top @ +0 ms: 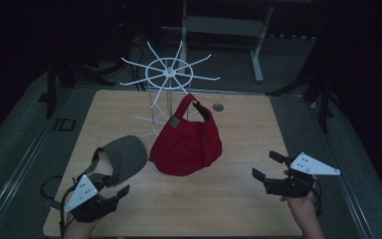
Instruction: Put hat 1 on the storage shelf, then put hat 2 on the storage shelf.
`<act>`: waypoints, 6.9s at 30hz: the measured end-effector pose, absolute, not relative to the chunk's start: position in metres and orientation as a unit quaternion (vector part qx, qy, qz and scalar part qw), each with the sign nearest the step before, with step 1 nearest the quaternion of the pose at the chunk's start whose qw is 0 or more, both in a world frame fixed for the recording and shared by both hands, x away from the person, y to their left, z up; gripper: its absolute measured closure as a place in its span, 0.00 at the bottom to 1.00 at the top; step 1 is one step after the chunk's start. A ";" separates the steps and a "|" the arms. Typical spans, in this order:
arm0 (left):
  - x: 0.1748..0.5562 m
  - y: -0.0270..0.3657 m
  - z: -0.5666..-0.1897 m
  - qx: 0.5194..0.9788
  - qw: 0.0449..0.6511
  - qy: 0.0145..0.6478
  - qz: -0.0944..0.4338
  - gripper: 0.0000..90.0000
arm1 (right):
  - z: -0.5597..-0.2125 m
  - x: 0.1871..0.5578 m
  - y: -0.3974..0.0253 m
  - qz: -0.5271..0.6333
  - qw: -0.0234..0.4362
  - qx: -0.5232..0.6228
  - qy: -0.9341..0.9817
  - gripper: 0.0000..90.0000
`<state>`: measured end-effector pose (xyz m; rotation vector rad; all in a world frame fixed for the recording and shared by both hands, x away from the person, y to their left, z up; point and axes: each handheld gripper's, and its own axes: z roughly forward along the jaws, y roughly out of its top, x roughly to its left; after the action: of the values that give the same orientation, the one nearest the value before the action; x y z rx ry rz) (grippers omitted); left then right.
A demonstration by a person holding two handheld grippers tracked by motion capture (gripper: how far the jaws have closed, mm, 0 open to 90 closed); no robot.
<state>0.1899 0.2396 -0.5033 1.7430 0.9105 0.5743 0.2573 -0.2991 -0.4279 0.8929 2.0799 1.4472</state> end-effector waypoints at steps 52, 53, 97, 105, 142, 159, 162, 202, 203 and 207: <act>0.243 0.335 -0.571 0.763 0.347 0.493 0.233 0.57 | -0.547 0.273 -0.377 0.424 0.286 0.496 0.701 0.16; 0.242 0.334 -0.571 0.764 0.348 0.490 0.233 0.60 | -0.548 0.273 -0.377 0.422 0.285 0.502 0.699 0.16; 0.231 0.307 -0.436 0.699 0.485 0.408 0.331 0.92 | -0.552 0.273 -0.384 0.429 0.276 0.524 0.682 0.16; 0.239 0.298 -0.393 0.699 0.495 0.382 0.348 0.92 | -0.554 0.272 -0.385 0.431 0.273 0.525 0.681 0.16; 0.231 0.273 -0.268 0.678 0.578 0.266 0.367 0.92 | -0.556 0.271 -0.382 0.428 0.271 0.521 0.687 0.16; 0.242 0.241 -0.219 0.668 0.603 0.217 0.379 0.92 | -0.555 0.270 -0.382 0.432 0.275 0.515 0.687 0.16; 0.245 0.235 -0.213 0.666 0.603 0.210 0.385 0.92 | -0.555 0.270 -0.382 0.432 0.275 0.516 0.687 0.16; 0.283 0.231 -0.247 0.701 0.574 0.262 0.332 0.78 | -0.556 0.270 -0.382 0.433 0.272 0.515 0.688 0.16; 0.282 0.232 -0.249 0.700 0.574 0.264 0.333 0.78 | -0.556 0.270 -0.382 0.433 0.273 0.515 0.688 0.16; 0.277 0.240 -0.262 0.703 0.568 0.269 0.333 0.77 | -0.555 0.269 -0.382 0.432 0.274 0.514 0.688 0.16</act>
<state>0.2771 0.2401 -0.2616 1.6510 0.6310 0.7818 0.2694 -0.3819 -0.5555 1.3822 1.8514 1.1625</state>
